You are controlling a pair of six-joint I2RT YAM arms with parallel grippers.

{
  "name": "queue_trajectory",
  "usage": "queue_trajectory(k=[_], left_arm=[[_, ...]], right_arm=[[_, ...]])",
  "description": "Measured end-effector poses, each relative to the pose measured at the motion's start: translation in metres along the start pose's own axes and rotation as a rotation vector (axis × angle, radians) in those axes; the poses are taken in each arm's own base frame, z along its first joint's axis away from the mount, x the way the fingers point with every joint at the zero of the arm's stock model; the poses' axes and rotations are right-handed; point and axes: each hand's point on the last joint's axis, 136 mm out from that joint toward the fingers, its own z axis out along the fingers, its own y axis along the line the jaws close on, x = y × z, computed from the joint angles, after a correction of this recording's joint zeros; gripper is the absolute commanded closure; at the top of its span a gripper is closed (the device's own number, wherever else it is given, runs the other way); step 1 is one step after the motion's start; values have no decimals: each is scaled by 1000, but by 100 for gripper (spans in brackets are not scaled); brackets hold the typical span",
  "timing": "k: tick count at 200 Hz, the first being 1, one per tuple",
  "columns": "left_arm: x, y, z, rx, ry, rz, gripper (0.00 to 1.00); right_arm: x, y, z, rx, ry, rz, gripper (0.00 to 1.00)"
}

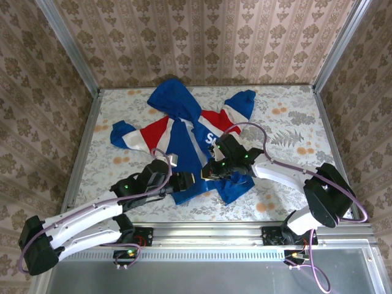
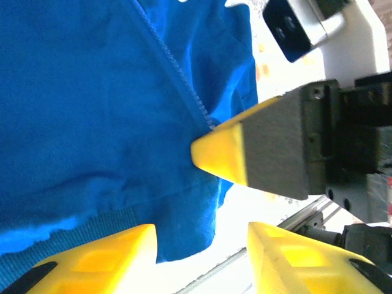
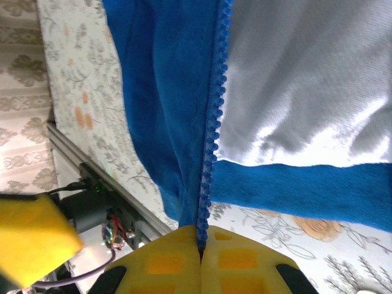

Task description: Zip up the jacket

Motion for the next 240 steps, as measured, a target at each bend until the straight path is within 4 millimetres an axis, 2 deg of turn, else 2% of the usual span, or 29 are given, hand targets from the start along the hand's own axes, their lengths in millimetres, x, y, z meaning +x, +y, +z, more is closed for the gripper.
queue_trajectory(k=[25, 66, 108, 166, 210, 232, 240], left_arm=[[14, -9, 16, -28, 35, 50, 59], [27, -4, 47, -32, 51, 66, 60], [32, 5, 53, 17, 24, 50, 59], [31, -7, 58, 107, 6, 30, 63], [33, -3, 63, 133, 2, -2, 84], [34, 2, 64, 134, 2, -13, 100], [34, 3, 64, 135, 1, -18, 100]], right_arm=[[1, -8, -3, 47, 5, 1, 100], [-2, -11, -7, 55, 4, 14, 100], [-6, -10, -9, 28, 4, 38, 100], [-8, -4, -6, -6, 10, 63, 100], [-8, -2, -5, -21, 16, 68, 100], [-8, -2, -5, -21, 16, 68, 100], [-8, -2, -5, -21, 16, 68, 98]])
